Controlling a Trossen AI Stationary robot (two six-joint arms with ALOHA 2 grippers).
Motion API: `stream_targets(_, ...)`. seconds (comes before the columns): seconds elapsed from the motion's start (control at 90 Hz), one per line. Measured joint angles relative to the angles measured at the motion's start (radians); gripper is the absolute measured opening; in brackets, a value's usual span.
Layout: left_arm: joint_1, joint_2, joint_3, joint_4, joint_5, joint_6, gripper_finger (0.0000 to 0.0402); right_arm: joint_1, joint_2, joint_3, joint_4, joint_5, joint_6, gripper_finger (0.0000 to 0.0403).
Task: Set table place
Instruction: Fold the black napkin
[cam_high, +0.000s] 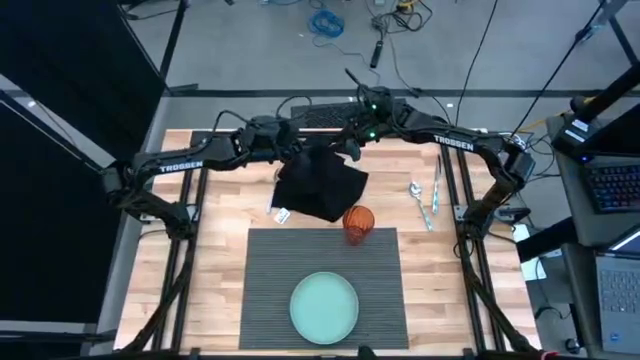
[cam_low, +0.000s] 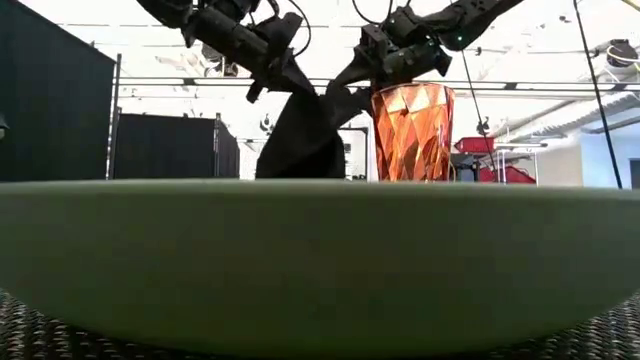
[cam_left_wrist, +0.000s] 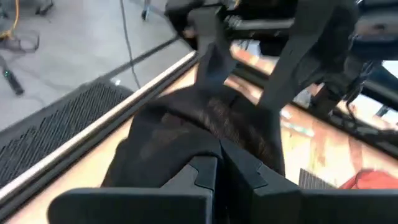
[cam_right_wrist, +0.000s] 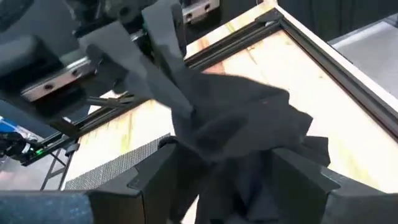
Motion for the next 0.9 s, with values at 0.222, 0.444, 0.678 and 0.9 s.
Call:
stream_targets(0.222, -0.023, 0.076, 0.000, 0.041, 0.049, -0.039, 0.0000, 0.014, 0.000, 0.000, 0.023, -0.001, 0.021, 0.0212)
stream_targets(0.444, -0.032, 0.106, 0.000, 0.082, 0.061, -0.063, 0.0000, 0.014, 0.000, 0.000, 0.016, -0.001, 0.021, 0.0212)
stream_targets(0.678, -0.018, 0.099, 0.000, 0.083, 0.053, -0.065, 0.0000, 0.014, 0.000, 0.000, 0.010, -0.001, 0.018, 0.0212)
stream_targets(0.9, -0.015, 0.099, 0.000, 0.079, 0.029, -0.060, 0.0000, 0.014, 0.000, 0.000, 0.011, -0.001, 0.016, 0.0211)
